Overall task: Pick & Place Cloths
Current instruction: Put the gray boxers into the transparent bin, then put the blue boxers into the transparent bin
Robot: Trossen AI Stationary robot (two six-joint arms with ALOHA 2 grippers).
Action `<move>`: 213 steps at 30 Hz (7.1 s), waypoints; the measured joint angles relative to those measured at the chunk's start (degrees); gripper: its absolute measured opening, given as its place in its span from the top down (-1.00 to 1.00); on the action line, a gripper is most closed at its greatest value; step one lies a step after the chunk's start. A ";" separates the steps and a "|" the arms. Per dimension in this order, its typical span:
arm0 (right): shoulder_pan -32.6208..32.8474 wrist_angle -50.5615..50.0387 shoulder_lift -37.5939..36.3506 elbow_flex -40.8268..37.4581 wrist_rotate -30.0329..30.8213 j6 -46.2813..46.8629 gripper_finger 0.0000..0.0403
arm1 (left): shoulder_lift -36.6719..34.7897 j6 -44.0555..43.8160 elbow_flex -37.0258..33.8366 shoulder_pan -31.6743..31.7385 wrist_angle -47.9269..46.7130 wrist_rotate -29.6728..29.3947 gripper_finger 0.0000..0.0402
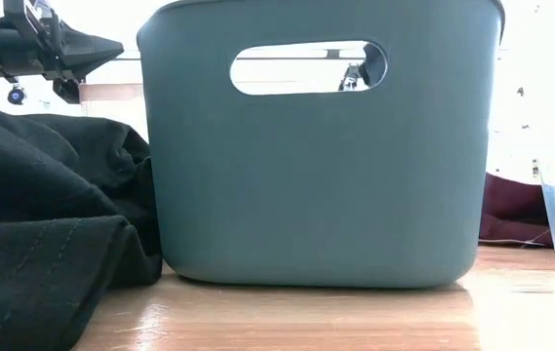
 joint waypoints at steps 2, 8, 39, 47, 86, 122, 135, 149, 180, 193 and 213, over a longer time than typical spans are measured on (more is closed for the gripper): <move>-0.01 -0.01 0.00 2.65 -1.02 -0.07 0.96 | 0.00 -0.02 -0.02 0.00 0.00 0.00 0.88; 0.00 0.00 -0.11 9.53 -14.21 -0.59 0.96 | 0.00 0.00 -0.01 -0.01 0.00 0.00 0.88; 25.02 -27.41 1.86 6.04 -60.49 21.67 0.96 | 0.00 0.00 -0.02 0.00 -0.02 0.00 0.88; 30.26 -27.19 5.26 -4.11 -63.59 15.75 0.96 | 0.00 0.00 0.00 0.00 -0.09 0.00 0.88; 34.28 -14.85 10.12 -18.79 -47.56 11.72 -0.04 | 0.02 0.00 -0.02 0.00 -0.35 -0.02 0.88; 2.52 -11.28 10.16 -11.00 -1.41 -5.64 -0.07 | 0.02 0.00 -0.02 -0.02 -0.37 0.00 0.88; -9.95 -3.99 14.81 -19.95 -1.34 -7.21 -0.20 | 0.00 0.00 0.00 -0.02 -0.37 -0.02 0.88; -17.05 0.68 30.23 -25.47 -1.62 -13.08 -0.27 | 0.00 0.00 -0.02 -0.02 -0.37 -0.02 0.88; -16.22 -8.37 27.45 -3.40 -26.69 -10.05 0.95 | 0.02 0.00 -0.02 -0.02 -0.37 -0.01 0.88; -15.93 -18.89 12.69 6.77 -31.61 0.23 0.96 | 0.00 -0.02 0.00 -0.02 -0.37 0.00 0.88; -15.92 -13.81 -4.86 14.43 -51.18 16.88 0.96 | 0.01 0.00 -0.01 0.00 -0.37 0.00 0.88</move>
